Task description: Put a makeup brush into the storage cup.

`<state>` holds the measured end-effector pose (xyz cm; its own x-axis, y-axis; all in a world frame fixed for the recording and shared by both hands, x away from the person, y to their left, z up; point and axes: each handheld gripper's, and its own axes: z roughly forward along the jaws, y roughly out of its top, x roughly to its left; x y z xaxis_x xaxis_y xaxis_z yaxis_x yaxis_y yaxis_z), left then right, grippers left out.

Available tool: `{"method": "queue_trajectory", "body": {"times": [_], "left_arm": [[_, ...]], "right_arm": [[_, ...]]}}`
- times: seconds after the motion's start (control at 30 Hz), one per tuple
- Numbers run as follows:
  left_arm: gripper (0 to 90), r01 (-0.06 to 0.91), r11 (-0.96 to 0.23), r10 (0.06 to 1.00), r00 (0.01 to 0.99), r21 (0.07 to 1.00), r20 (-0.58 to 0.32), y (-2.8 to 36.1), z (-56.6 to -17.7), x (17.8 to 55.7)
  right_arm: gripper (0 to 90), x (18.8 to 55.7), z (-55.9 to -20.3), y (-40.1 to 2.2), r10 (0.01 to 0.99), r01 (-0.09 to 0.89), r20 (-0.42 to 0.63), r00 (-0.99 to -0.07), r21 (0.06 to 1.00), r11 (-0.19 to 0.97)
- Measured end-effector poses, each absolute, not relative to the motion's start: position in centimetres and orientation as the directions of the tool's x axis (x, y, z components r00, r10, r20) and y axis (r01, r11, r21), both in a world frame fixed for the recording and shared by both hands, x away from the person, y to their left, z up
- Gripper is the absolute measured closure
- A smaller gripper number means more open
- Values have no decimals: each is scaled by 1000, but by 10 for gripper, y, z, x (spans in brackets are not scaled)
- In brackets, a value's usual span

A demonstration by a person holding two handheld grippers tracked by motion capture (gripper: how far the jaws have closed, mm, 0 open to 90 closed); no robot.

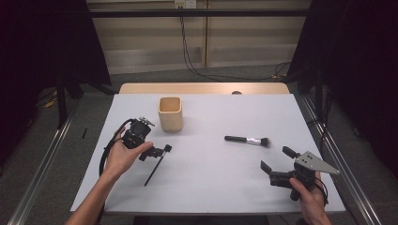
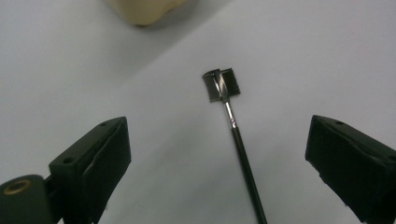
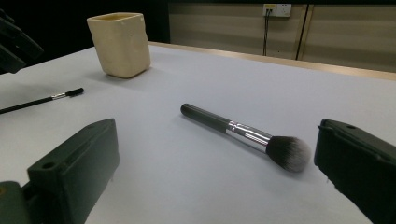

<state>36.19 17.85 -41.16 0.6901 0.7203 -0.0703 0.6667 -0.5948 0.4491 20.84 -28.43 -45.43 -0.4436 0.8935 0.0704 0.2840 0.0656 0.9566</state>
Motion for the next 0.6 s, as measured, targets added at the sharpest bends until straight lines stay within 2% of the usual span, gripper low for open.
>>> {"method": "queue_trajectory", "body": {"times": [0.23,0.6], "left_arm": [[53,670,-629,720,694,394,-30,174,-416,363],[48,681,-650,715,698,336,-32,166,-423,360]], "right_arm": [[0,208,-454,-284,894,294,74,-441,953,66],[0,209,-455,-283,892,299,78,-444,952,66]]}}
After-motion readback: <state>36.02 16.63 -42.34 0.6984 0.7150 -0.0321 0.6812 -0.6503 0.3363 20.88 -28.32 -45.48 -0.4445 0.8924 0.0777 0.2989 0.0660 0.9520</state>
